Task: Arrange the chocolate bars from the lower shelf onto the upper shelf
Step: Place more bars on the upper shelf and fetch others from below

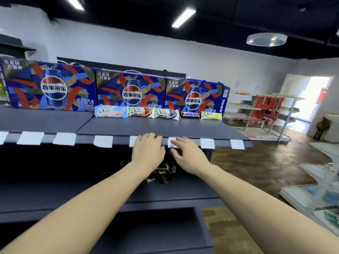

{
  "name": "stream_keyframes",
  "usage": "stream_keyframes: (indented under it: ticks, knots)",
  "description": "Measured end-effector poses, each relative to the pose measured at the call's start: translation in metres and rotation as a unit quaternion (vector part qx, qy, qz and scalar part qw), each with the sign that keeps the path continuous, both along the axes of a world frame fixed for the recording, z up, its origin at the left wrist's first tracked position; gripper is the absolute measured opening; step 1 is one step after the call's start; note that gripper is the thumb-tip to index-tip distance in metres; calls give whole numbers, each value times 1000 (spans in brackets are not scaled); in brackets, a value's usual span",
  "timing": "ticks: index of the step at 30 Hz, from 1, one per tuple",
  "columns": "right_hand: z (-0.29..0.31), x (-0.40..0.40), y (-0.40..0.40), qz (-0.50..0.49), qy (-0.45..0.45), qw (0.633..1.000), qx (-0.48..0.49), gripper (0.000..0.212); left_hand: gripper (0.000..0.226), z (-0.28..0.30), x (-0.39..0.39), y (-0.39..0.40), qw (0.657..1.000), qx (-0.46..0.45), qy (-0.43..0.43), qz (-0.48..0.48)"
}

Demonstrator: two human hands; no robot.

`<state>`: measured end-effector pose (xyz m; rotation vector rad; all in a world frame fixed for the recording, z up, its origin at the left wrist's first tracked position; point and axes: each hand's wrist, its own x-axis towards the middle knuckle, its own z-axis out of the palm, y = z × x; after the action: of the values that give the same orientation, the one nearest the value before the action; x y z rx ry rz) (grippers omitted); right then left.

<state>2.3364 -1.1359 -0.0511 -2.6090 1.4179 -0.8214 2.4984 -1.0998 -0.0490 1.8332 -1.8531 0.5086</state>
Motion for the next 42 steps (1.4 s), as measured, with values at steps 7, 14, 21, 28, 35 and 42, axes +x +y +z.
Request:
stream_keyframes:
  ticks: [7,14,21,28,35,42]
  knots:
    - [-62,-55,55,-17,26,995,96,53,41,-64,-44,66,995,95,-17,3]
    - [-120,-64,63,-17,43,984,175,58,46,-122,-40,96,977,212,17,16]
    - [-168,-42,28,-17,59,972,226,60,50,-167,-21,65,962,267,50,27]
    - [-207,-4,-37,-12,73,967,244,62,52,-209,11,-3,954,285,87,44]
    - [-244,37,-107,-15,40,977,208,60,63,-246,48,-82,961,235,128,75]
    - [-279,72,-157,-88,35,984,150,51,68,-278,70,-135,966,195,154,75]
